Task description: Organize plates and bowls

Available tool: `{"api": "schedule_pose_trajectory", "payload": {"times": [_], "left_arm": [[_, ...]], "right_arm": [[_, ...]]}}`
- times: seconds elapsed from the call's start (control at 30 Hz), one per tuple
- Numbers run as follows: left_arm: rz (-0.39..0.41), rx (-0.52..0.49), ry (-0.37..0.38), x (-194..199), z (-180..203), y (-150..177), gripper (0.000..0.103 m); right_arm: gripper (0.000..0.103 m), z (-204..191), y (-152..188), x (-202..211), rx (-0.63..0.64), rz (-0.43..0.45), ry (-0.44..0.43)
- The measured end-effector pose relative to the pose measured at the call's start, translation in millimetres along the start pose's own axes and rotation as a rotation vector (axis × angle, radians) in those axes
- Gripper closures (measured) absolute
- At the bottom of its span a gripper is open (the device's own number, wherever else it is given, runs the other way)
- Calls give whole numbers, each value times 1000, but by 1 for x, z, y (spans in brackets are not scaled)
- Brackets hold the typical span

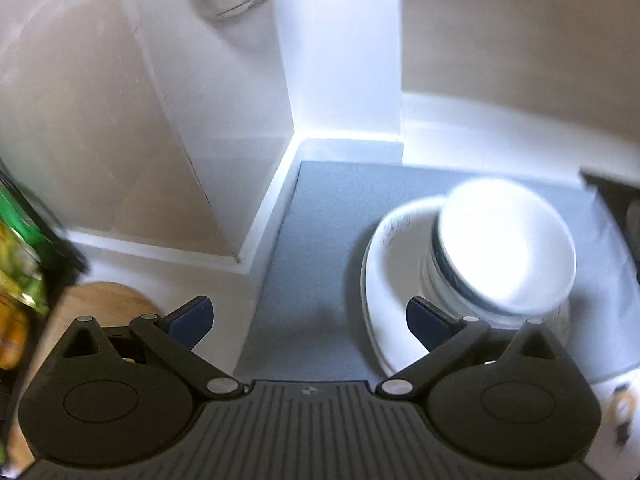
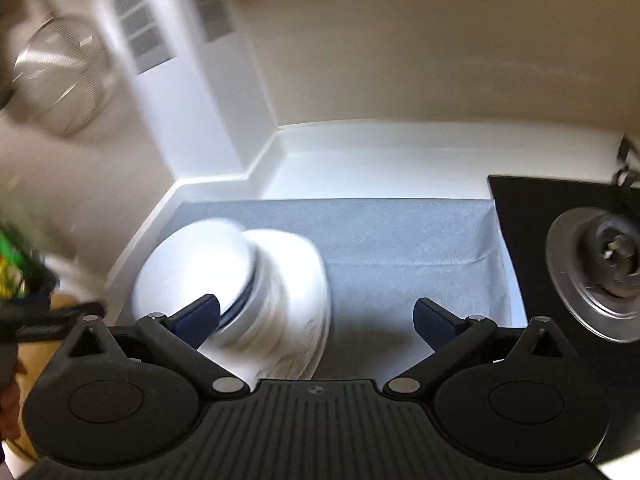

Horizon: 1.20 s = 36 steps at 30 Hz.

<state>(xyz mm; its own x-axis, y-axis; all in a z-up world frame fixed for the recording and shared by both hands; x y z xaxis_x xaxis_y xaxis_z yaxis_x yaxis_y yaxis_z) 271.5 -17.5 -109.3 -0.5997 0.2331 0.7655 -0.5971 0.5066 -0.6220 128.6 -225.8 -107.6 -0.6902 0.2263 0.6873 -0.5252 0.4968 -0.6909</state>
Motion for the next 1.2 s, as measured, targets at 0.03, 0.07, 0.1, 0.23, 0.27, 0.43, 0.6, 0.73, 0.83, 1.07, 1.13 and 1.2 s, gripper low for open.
{"api": "schedule_pose_trajectory", "payload": {"times": [0.03,0.07,0.1,0.23,0.27,0.43,0.6,0.73,0.83,1.07,1.13,1.2], "left_arm": [[-29,-34,-5,3,7,1,0],[-51,-54,-6,6,12,2,0],[-64,-72,-3,11,15,5,0],[-11,-99,29,25,25,11,0],[-4,-90,51,29,25,12,0],[2,-29,101,46,26,28,0],[15,-38,108,52,35,31,0],[20,-12,67,56,35,34,0],[11,-26,71,55,38,36,0],[14,-17,82,56,35,36,0],[4,-13,92,53,36,37,0],[-5,-11,94,51,35,37,0]], "right_arm": [[1,-7,4,6,7,1,2],[1,-15,8,12,12,2,5],[1,-22,12,14,20,-2,13],[1,-45,30,19,96,-34,21],[1,-47,33,21,111,-36,32],[1,-50,40,24,115,-40,81],[1,-46,45,39,130,-25,82],[1,-47,47,40,139,-27,71],[1,-47,47,39,140,-30,64],[1,-50,47,34,149,-34,49],[1,-50,48,34,152,-34,48],[1,-51,47,34,154,-33,48]]}}
Point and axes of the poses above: each gripper's, at about its wrist camera, not at the fingertips, and x roughly against the way its jaws point, z to its right, y to its underside, the point moved 6 cm from there along -x, roughly the way its jaws point, and after that the axes turned 2 degrees about y, right-handed, at the moved point
